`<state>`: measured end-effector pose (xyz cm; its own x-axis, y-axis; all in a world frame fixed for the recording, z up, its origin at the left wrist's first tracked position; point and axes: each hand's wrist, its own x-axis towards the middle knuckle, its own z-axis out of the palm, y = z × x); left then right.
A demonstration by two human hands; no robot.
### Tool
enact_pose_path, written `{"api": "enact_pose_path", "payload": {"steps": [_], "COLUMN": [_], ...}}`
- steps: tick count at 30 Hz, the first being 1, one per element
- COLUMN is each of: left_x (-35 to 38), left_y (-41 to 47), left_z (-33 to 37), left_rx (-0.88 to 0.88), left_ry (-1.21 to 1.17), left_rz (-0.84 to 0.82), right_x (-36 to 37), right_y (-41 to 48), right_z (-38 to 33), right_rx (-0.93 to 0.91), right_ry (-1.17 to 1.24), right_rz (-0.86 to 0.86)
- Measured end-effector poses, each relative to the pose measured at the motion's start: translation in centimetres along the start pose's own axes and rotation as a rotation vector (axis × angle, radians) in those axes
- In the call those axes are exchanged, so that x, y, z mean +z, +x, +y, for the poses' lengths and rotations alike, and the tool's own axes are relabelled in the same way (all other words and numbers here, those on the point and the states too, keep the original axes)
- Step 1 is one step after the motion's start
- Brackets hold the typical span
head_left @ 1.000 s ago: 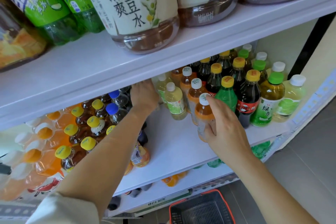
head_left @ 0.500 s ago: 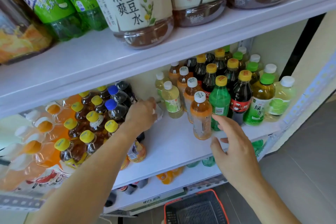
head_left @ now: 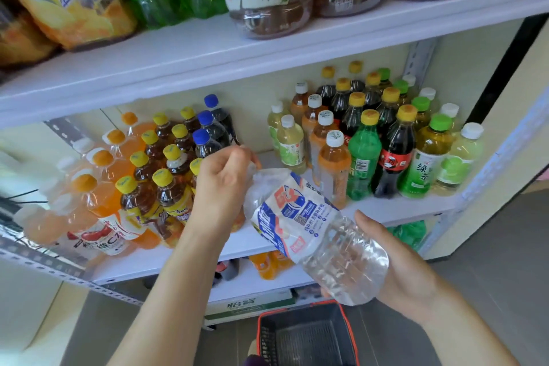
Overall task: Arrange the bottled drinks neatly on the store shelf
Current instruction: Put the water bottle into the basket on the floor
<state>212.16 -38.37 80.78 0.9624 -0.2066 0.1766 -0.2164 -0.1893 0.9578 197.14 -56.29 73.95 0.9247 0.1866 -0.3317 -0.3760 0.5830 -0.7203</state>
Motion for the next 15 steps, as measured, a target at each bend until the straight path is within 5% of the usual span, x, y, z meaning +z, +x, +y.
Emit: {"api": "enact_pose_path", "payload": {"steps": [9,15], "left_x": [0.4,-1.0], "left_y": [-1.5,-2.7], "left_z": [1.0,-1.6], "left_rx": [0.057,-0.197], "left_ry": [-0.205,-0.071], "left_rz": [-0.032,-0.172], "right_x": [1.4,1.9], "right_y": [-2.5,-3.8], "right_z": [0.0,0.9], "right_rx": [-0.178,-0.872], "right_ry": [-0.067,-1.226], "right_rz": [-0.041,0.476]}}
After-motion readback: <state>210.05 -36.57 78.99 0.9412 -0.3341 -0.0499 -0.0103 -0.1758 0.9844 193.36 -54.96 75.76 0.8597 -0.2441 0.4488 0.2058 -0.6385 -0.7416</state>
